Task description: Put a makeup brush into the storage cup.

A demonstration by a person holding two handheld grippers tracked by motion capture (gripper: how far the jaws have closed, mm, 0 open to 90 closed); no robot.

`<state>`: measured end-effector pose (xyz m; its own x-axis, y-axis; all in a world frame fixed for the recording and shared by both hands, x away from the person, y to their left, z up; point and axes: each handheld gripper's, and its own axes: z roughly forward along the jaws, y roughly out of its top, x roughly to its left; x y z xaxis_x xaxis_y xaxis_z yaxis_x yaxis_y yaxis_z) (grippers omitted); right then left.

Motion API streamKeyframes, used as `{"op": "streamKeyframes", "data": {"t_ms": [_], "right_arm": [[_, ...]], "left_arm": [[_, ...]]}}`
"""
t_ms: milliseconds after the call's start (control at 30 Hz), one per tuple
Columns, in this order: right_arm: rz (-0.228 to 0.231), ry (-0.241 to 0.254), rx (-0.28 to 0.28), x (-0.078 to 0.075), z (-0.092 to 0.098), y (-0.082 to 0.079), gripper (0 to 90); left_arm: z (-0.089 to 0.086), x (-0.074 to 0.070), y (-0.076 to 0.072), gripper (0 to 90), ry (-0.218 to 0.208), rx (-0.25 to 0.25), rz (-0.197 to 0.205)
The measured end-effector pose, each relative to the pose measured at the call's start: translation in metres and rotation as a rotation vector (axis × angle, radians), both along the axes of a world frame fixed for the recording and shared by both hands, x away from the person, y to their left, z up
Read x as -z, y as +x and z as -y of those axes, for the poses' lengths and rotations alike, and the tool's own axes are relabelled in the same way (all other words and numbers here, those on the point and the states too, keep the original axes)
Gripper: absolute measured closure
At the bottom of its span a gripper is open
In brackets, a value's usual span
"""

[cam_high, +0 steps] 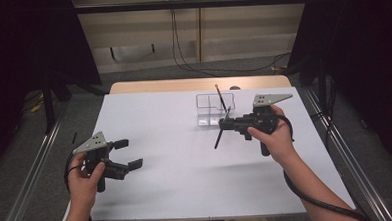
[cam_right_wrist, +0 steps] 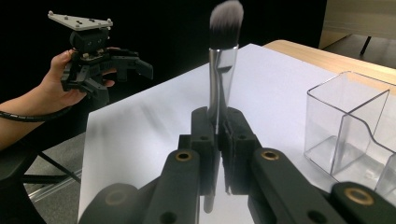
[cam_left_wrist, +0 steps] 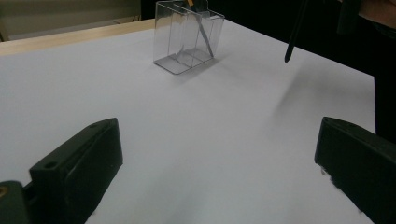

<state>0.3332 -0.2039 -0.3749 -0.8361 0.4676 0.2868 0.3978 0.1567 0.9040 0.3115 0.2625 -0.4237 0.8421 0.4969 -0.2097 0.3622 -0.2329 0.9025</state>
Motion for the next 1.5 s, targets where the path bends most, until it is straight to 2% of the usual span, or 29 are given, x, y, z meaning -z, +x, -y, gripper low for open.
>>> {"op": "streamKeyframes", "data": {"t_ms": [167, 300, 467, 767, 1233, 1500], "right_arm": [[0.004, -0.003, 0.002, -0.001, 0.001, 0.000, 84.6], [0.004, -0.001, 0.007, -0.001, 0.003, 0.000, 84.6], [0.005, -0.006, 0.012, 0.000, 0.004, 0.002, 84.6], [0.015, -0.019, 0.030, -0.006, 0.009, 0.008, 84.6], [0.052, -0.057, 0.085, -0.015, 0.010, 0.024, 84.6], [0.068, -0.054, 0.126, -0.021, 0.012, 0.034, 84.6]], "left_arm": [[-0.005, 0.001, -0.002, 0.9, -0.002, -0.014, 0.001], [-0.006, 0.003, -0.003, 1.0, 0.020, -0.016, 0.004], [-0.007, 0.004, -0.004, 1.0, 0.010, -0.017, -0.006], [-0.009, 0.006, -0.004, 1.1, 0.019, -0.022, -0.007], [-0.011, 0.007, -0.004, 1.1, 0.017, -0.023, -0.008], [-0.012, 0.007, -0.004, 1.1, 0.014, -0.019, -0.012]]}}
